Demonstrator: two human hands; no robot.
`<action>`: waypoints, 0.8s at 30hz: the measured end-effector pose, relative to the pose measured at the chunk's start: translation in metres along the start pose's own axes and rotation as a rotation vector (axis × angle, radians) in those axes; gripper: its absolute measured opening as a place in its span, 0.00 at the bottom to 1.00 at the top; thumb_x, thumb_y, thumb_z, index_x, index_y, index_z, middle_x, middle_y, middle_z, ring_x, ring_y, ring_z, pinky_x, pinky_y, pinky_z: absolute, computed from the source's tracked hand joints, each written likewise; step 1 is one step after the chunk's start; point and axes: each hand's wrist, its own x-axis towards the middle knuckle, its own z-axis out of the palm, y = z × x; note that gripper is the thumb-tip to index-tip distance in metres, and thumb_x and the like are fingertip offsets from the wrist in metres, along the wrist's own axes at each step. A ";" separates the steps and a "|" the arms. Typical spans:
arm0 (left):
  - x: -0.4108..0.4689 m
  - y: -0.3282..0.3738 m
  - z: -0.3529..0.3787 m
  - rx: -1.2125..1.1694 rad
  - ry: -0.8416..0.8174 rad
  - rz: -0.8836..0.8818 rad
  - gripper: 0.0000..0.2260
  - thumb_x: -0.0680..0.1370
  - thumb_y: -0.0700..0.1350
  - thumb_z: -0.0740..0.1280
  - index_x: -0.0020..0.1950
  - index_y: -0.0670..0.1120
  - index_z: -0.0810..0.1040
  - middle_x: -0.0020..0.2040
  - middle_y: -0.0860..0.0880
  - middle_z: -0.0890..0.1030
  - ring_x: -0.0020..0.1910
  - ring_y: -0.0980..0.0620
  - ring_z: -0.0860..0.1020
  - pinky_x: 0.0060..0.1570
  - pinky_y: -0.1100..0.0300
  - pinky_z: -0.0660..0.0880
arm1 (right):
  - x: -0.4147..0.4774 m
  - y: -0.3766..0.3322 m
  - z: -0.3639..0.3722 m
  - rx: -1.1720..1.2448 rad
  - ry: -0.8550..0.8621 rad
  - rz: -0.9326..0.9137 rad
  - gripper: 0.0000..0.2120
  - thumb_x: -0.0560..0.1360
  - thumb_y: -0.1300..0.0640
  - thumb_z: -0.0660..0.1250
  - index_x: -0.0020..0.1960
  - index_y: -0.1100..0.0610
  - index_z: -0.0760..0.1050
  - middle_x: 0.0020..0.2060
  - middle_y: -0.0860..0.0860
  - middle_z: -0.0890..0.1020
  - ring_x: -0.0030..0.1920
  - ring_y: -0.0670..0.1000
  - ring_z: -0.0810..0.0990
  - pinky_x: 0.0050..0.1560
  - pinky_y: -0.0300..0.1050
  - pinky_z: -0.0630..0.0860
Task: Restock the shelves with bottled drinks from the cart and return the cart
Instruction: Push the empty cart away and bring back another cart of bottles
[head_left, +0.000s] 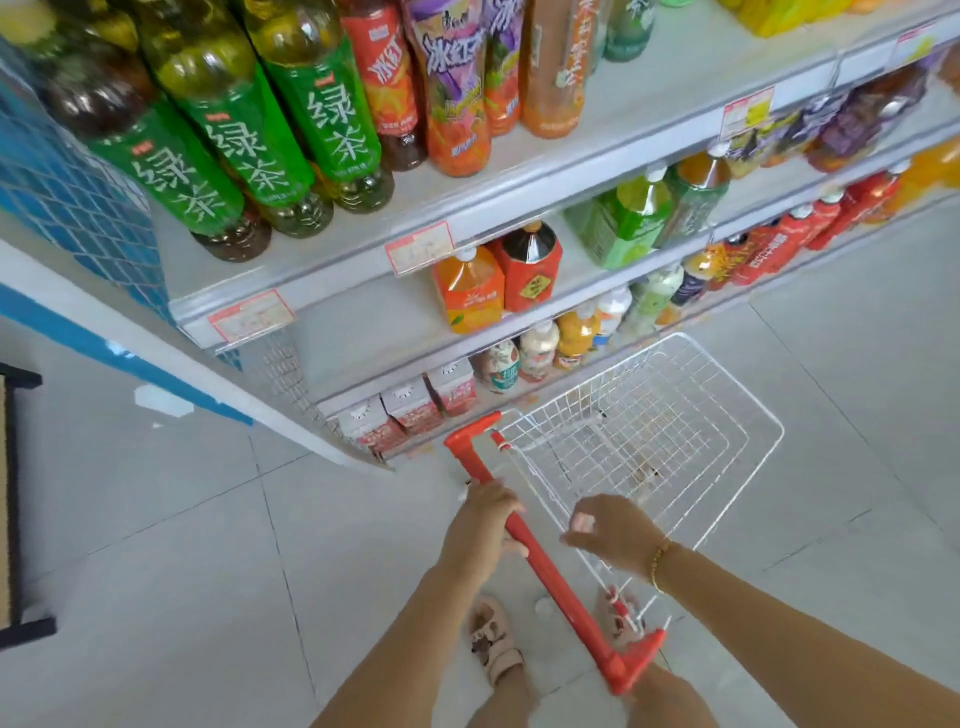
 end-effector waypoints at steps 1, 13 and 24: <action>0.001 0.002 0.001 -0.019 0.021 -0.008 0.20 0.64 0.49 0.77 0.53 0.43 0.80 0.57 0.48 0.79 0.69 0.48 0.67 0.71 0.51 0.59 | -0.002 0.002 0.012 0.033 -0.066 -0.012 0.11 0.73 0.44 0.67 0.49 0.50 0.77 0.48 0.47 0.80 0.49 0.46 0.78 0.57 0.42 0.75; -0.036 0.026 0.038 -0.152 0.119 -0.219 0.18 0.67 0.45 0.76 0.55 0.45 0.79 0.62 0.49 0.76 0.72 0.52 0.62 0.67 0.63 0.57 | -0.012 0.021 0.071 -0.136 -0.211 -0.202 0.11 0.73 0.48 0.68 0.37 0.53 0.72 0.30 0.46 0.74 0.28 0.42 0.73 0.27 0.29 0.66; -0.227 0.035 0.123 -0.294 0.301 -0.616 0.19 0.65 0.44 0.78 0.53 0.46 0.80 0.62 0.50 0.76 0.72 0.53 0.62 0.68 0.64 0.56 | -0.101 0.010 0.183 -0.303 -0.479 -0.438 0.09 0.70 0.53 0.70 0.47 0.56 0.78 0.43 0.51 0.84 0.44 0.51 0.83 0.48 0.48 0.80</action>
